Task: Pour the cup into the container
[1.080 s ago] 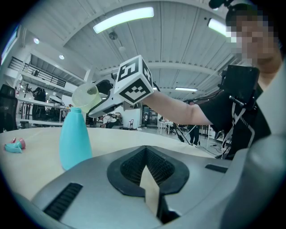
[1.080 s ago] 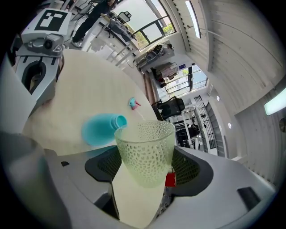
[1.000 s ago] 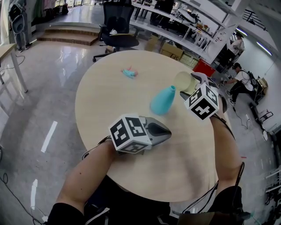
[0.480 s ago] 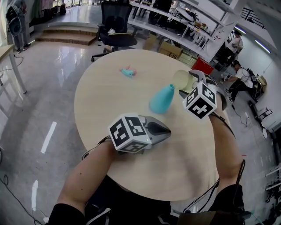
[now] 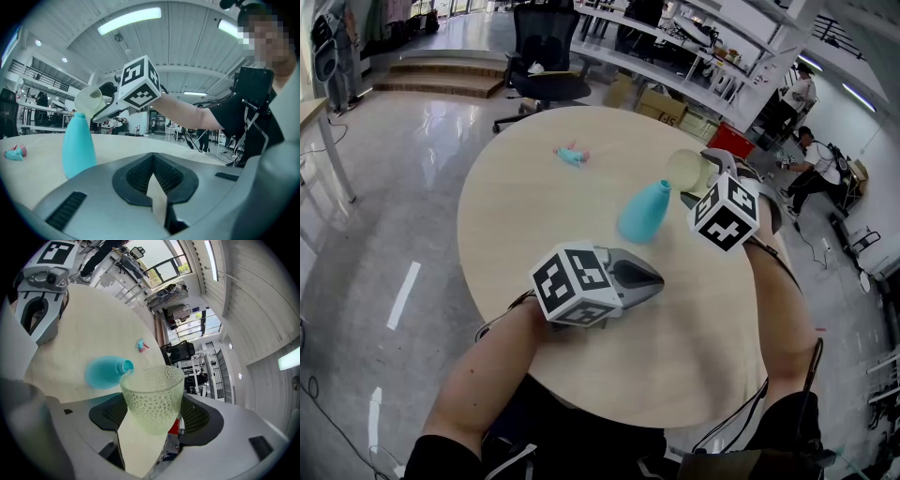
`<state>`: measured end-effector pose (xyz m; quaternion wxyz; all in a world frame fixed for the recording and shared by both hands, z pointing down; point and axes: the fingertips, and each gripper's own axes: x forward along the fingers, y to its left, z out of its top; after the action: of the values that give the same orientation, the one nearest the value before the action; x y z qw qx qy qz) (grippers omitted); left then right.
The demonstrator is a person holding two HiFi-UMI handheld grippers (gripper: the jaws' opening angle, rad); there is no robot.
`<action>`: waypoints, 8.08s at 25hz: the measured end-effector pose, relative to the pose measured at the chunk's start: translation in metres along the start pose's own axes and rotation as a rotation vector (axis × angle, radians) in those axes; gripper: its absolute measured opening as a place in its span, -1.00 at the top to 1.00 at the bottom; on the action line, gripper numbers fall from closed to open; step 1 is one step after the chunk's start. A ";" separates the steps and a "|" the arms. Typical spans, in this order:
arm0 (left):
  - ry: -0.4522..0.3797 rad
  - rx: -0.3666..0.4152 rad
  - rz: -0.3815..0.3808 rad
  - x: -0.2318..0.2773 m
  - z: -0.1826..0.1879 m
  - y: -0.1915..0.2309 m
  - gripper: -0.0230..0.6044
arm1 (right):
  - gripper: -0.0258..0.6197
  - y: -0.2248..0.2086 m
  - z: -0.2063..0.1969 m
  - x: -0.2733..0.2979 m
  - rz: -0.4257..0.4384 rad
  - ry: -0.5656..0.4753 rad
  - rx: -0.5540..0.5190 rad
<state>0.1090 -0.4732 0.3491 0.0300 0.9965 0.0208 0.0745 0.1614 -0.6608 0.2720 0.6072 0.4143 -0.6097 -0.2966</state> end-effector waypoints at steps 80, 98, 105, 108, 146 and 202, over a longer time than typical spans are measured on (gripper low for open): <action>0.000 -0.006 0.000 -0.008 0.007 -0.001 0.95 | -0.20 0.064 -0.177 0.038 0.181 -0.278 1.370; -0.002 -0.020 0.070 -0.010 0.007 0.015 0.95 | -0.20 0.058 -0.170 -0.035 0.077 -0.446 1.382; -0.119 -0.028 0.212 -0.011 0.024 0.014 0.95 | 0.48 0.078 -0.137 -0.063 0.073 -0.563 1.308; -0.204 -0.086 0.267 -0.018 0.040 0.013 0.95 | 0.70 0.082 -0.128 -0.066 0.049 -0.579 1.293; -0.203 -0.139 0.683 -0.053 0.007 -0.371 0.95 | 0.90 0.275 -0.102 -0.449 0.278 -0.884 1.173; -0.196 -0.196 0.627 -0.101 -0.069 -1.042 0.95 | 0.90 0.620 -0.120 -1.023 0.267 -0.845 1.341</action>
<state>-0.0390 0.5652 0.3364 0.1034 0.9492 -0.2968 -0.0141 0.1076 0.5400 0.3126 -0.0227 0.4673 -0.8805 0.0762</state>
